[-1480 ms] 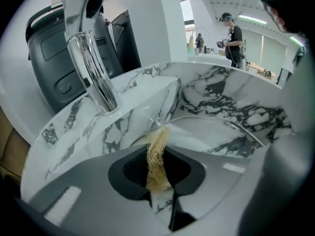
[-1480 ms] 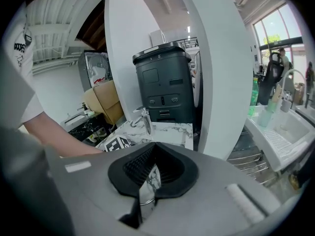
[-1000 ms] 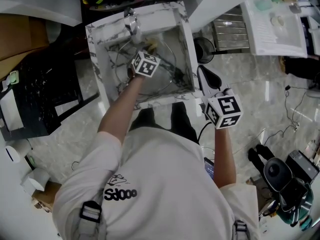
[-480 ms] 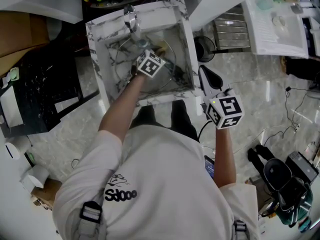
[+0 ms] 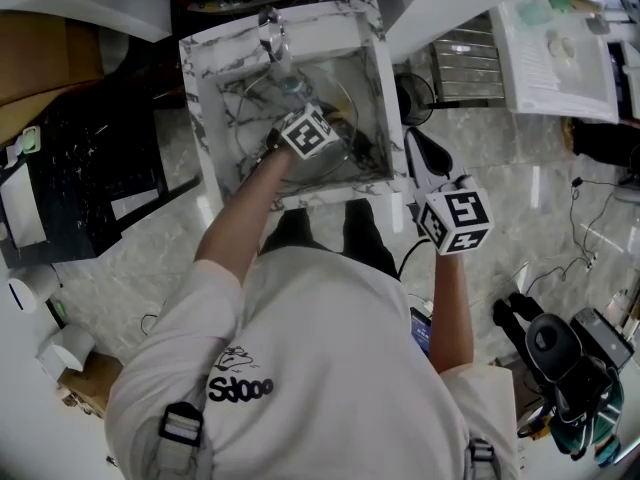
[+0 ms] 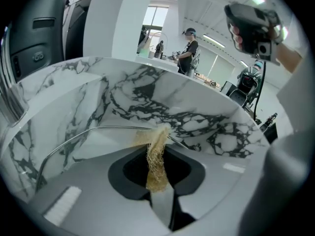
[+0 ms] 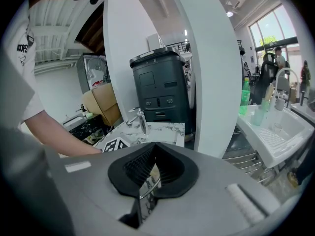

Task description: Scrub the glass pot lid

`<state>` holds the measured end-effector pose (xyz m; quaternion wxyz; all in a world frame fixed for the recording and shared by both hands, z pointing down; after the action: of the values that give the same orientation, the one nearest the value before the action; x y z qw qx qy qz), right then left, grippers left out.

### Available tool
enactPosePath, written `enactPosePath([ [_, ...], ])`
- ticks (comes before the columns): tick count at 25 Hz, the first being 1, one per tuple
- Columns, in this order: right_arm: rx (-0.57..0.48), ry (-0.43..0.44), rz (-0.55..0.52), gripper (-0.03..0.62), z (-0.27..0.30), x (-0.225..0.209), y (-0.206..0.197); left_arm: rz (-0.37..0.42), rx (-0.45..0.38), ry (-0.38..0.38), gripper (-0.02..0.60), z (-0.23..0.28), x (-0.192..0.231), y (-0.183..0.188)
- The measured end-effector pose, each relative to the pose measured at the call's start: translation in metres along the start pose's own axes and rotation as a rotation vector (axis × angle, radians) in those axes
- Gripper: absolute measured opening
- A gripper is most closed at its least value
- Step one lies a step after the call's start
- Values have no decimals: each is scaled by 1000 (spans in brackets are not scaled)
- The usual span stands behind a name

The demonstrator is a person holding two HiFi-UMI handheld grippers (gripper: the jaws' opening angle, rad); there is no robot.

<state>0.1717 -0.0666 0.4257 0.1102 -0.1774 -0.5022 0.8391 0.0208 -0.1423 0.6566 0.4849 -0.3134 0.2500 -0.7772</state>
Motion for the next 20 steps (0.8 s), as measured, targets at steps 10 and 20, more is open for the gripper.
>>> enactPosePath([
  [10, 14, 25, -23, 3, 8, 6, 2, 40, 23, -198, 57, -8, -31, -14],
  [20, 26, 60, -37, 3, 14, 13, -2, 95, 101, -401, 58, -28, -62, -43],
])
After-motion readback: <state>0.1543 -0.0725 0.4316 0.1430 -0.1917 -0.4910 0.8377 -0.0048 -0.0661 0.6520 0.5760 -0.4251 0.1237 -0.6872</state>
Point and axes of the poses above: the fingertips, and each gripper's own axes: z forward along the fingers, x to its left, y out of its top, the point moved 7 cm from there along -z, backward along the fingers, and after that the axes turned 9 degrees about -x, right-handed, at the moved point
